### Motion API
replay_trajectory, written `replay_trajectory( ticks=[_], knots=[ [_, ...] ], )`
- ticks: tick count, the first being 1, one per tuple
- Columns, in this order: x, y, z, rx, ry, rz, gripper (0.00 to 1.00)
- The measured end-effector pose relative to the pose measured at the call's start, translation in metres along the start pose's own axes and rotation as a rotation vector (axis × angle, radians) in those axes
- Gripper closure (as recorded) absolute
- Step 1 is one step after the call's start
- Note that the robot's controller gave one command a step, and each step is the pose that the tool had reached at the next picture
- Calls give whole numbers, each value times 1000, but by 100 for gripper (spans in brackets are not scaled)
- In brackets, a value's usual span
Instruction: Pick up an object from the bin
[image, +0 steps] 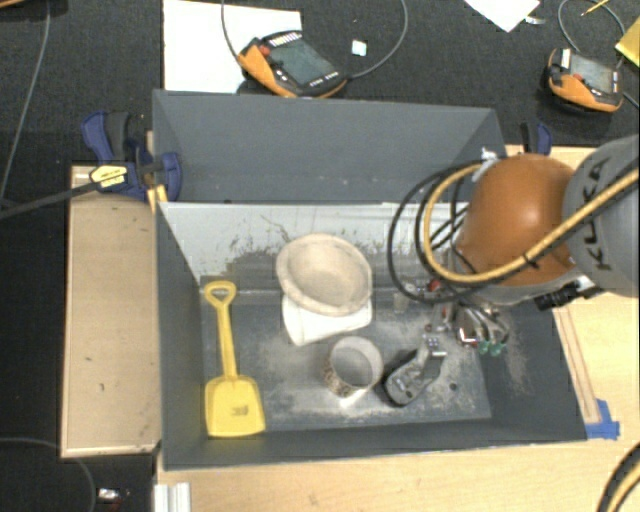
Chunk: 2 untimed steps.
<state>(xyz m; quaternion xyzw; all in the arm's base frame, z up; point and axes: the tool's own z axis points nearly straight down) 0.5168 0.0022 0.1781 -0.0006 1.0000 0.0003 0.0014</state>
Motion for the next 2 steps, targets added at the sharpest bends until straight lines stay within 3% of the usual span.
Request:
replay_trajectory(
  ticks=[1, 2],
  knots=[
    [0, 0, 0, 0, 0, 0, 100],
    [0, 0, 0, 0, 0, 0, 100]
  ],
)
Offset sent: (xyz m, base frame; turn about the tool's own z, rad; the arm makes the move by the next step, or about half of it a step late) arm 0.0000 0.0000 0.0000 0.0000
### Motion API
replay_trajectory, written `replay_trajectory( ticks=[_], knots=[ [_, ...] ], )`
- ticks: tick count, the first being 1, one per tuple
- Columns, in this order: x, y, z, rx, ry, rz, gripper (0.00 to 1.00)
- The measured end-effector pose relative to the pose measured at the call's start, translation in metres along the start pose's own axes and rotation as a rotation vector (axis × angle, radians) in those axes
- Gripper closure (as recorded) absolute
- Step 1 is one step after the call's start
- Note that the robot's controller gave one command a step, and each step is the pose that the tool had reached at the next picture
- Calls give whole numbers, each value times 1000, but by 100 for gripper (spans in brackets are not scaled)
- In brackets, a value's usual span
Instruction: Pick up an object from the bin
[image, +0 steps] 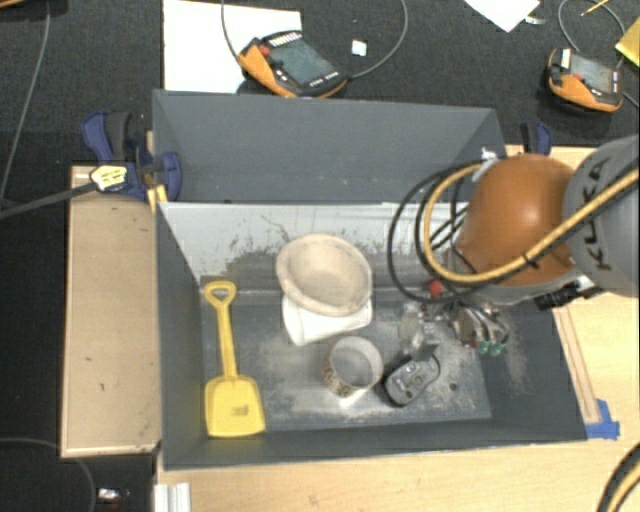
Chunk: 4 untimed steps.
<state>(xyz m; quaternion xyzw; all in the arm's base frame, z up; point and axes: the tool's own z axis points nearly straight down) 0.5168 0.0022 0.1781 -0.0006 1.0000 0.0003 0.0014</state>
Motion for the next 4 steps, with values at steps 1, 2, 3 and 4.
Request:
replay_trajectory(
  ticks=[1, 2, 3, 4],
  knots=[
    [-2, -6, -4, 0, -6, -100, 100],
    [1, -15, 4, 0, -1, -145, 100],
    [8, -13, 1, 0, -3, -145, 100],
    [-34, -32, -4, 0, -8, -48, 100]
  ],
)
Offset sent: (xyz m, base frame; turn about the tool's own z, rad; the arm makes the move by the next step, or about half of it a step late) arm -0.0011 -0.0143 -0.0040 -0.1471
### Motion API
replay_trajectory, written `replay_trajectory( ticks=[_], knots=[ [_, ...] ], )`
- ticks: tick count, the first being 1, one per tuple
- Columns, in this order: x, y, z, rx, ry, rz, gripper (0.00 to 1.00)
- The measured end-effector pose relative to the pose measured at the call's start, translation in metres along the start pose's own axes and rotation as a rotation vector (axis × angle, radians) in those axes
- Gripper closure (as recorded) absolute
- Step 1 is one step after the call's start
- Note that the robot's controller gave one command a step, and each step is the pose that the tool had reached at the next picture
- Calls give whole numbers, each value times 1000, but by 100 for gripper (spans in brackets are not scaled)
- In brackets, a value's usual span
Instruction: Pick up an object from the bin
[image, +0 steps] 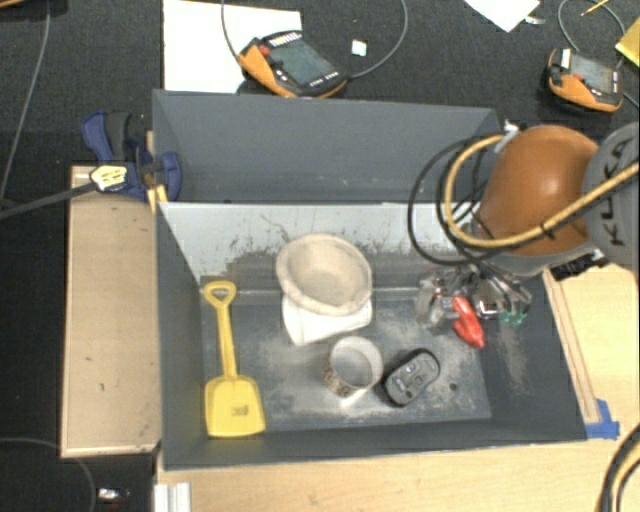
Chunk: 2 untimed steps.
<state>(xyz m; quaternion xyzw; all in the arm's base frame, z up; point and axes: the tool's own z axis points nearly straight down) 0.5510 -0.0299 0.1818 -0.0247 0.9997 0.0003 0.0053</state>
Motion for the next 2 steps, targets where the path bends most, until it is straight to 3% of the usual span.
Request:
replay_trajectory(
  ticks=[1, 2],
  knots=[
    [7, 1, 0, -1, 0, 40, 100],
    [54, -1, -20, 0, 0, 142, 100]
  ],
)
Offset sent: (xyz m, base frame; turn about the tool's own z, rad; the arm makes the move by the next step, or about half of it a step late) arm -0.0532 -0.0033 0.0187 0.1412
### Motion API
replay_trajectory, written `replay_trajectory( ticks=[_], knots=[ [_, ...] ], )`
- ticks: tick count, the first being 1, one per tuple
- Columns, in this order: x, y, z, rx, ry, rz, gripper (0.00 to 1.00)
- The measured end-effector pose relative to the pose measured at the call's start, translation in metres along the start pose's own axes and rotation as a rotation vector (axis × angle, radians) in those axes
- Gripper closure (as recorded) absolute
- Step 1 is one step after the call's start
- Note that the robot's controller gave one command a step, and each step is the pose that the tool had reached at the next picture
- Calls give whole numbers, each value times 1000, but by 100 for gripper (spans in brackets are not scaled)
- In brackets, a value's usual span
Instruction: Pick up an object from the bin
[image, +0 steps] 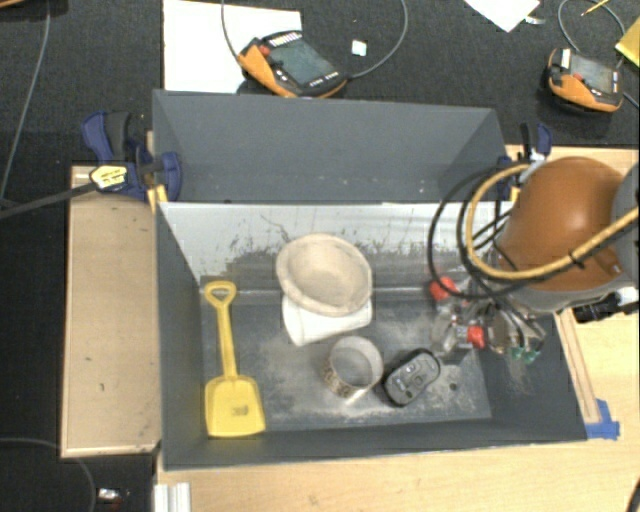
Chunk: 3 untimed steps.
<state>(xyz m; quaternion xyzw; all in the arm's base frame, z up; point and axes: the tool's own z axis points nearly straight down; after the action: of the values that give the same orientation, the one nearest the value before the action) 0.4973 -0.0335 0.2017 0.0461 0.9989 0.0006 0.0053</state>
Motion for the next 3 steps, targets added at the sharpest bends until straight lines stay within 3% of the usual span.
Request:
replay_trajectory(
  ticks=[1, 2, 3],
  knots=[
    [15, 0, 63, -1, 5, -150, 100],
    [-5, 14, 38, -2, -4, 362, 100],
    [-1, 21, 92, -2, 0, -24, 100]
  ],
)
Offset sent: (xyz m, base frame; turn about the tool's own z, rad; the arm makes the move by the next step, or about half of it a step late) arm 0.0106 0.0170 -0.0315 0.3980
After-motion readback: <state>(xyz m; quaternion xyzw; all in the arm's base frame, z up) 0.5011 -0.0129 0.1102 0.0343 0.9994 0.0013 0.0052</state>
